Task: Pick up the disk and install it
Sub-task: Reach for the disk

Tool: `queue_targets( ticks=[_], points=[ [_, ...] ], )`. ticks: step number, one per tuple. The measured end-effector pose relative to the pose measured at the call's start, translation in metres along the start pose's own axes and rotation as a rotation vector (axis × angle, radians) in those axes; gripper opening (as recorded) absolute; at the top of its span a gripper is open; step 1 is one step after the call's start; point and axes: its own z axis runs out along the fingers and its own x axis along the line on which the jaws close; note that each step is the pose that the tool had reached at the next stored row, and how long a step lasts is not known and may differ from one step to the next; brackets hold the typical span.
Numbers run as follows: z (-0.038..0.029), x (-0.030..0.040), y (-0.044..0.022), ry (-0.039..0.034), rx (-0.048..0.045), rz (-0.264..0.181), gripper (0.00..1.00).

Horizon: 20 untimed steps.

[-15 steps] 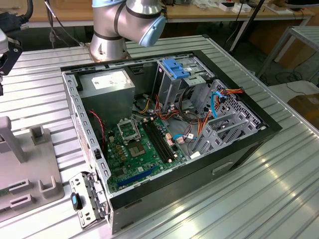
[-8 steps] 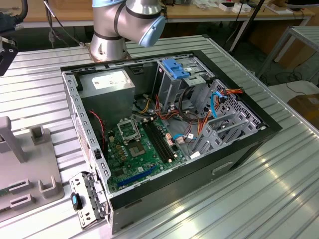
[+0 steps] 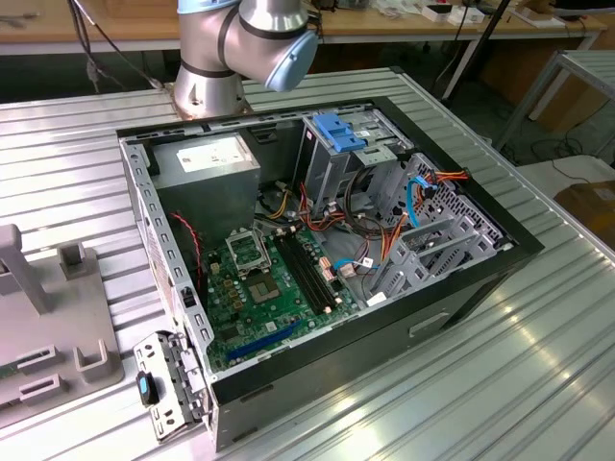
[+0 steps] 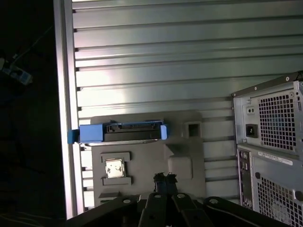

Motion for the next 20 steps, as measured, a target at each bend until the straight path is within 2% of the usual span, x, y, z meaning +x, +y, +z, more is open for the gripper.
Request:
queue_targets(
  ticks=[3, 5, 8, 9, 12, 17, 20],
  points=[
    [-0.0001, 0.0116, -0.0003, 0.0000, 0.0000, 0.000, 0.11],
    [-0.0003, 0.0249, -0.0009, 0.0001, 0.0001, 0.000, 0.11],
    [-0.0003, 0.0357, -0.0015, 0.0000, 0.0000, 0.000, 0.11],
    [-0.0004, 0.0422, -0.0017, 0.0000, 0.0000, 0.000, 0.11],
    [-0.0004, 0.0534, -0.0022, 0.0000, 0.0000, 0.000, 0.11],
    [-0.0002, 0.0685, -0.0027, 0.0000, 0.0002, 0.000, 0.11],
    [-0.0002, 0.0697, -0.0028, 0.0000, 0.0002, 0.000, 0.11]
  ],
)
